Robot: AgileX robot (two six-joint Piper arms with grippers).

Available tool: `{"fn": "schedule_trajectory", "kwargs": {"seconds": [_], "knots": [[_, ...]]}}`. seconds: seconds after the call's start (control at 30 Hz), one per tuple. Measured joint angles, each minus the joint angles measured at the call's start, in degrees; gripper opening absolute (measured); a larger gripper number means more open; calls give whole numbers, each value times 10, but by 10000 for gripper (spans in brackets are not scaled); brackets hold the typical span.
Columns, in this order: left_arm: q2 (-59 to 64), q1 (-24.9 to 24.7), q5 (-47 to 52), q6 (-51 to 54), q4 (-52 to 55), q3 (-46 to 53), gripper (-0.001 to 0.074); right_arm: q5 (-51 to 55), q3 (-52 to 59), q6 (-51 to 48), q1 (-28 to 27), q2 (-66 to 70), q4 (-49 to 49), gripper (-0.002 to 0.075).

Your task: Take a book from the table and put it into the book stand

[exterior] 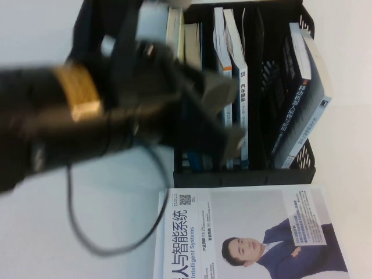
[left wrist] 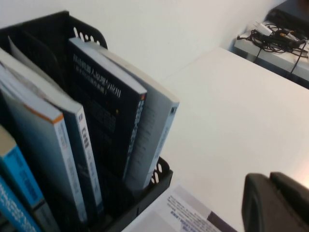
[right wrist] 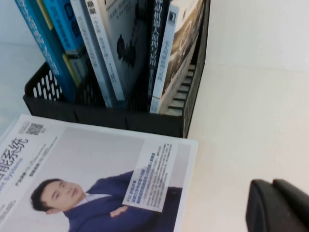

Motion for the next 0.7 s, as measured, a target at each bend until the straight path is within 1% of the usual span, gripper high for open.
{"fn": "schedule_trajectory", "kwargs": {"seconds": [0.1, 0.23, 0.43, 0.7], "knots": [[-49, -2, -45, -7, 0, 90, -1, 0, 47, 1, 0, -55, -7, -4], [-91, -2, -54, -9, 1, 148, -1, 8, 85, 1, 0, -101, -8, -4], [-122, -2, -13, -9, 2, 165, -1, 44, 108, 1, 0, -113, -9, -4], [-121, -2, 65, -9, 3, 172, -1, 45, 108, 1, 0, -113, -9, -4]]}}
